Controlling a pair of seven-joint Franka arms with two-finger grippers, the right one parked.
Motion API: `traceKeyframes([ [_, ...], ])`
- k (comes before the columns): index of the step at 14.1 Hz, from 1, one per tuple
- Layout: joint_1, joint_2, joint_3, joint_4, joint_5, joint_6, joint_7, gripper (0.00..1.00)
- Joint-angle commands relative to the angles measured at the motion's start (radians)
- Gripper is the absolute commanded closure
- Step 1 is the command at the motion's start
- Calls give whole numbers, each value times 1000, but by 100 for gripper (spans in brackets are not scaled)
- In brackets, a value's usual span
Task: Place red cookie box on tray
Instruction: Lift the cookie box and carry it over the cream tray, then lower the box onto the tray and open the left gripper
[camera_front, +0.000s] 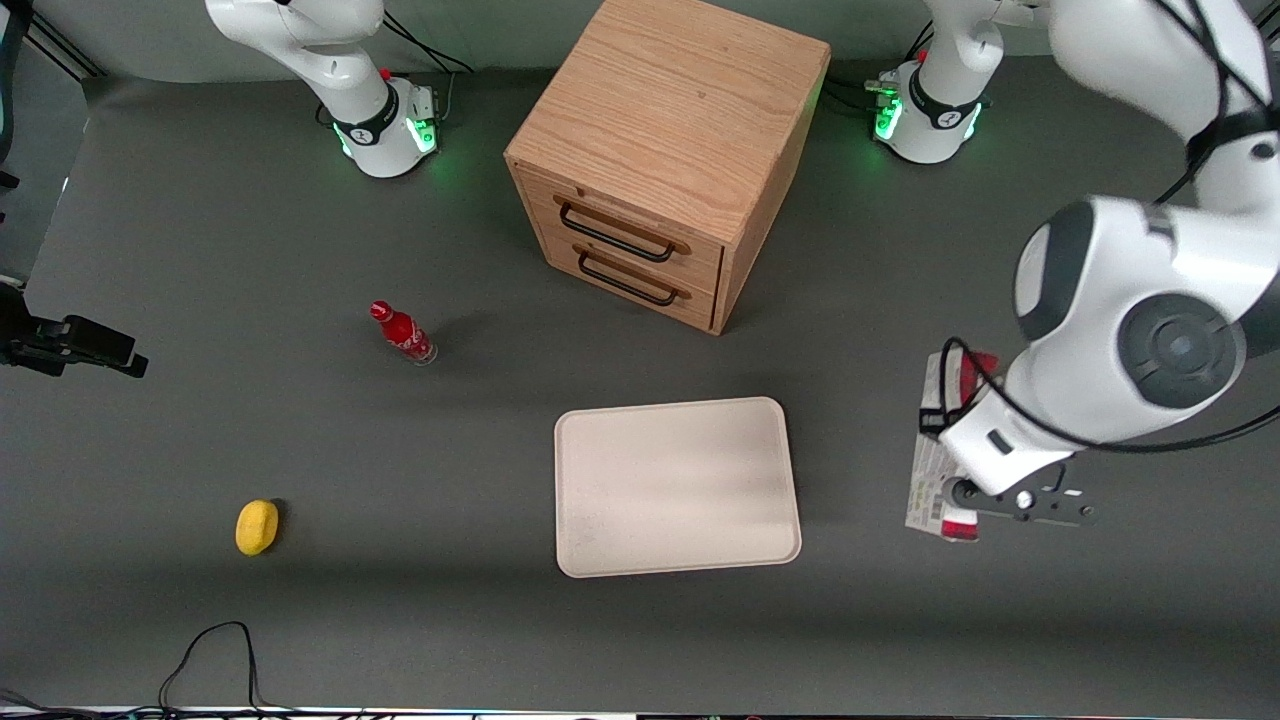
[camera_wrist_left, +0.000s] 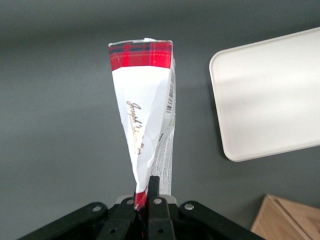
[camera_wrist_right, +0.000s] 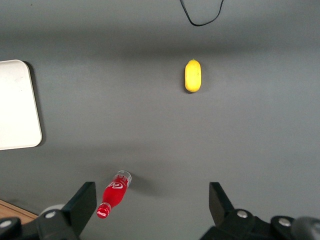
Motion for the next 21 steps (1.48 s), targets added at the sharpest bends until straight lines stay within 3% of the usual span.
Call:
traceKeyframes([
  [1,-1,22,-72,66,-9,-45,-196,100],
  [4,-16,66,-153,54,53,78,-368,100],
  [7,-59,135,-189,23,161,223,-506,100],
  [12,-85,152,-209,-223,281,533,-637,100],
  [15,-85,149,-213,-349,292,635,-651,100],
  [21,-87,152,-264,-414,312,694,-710,100],
])
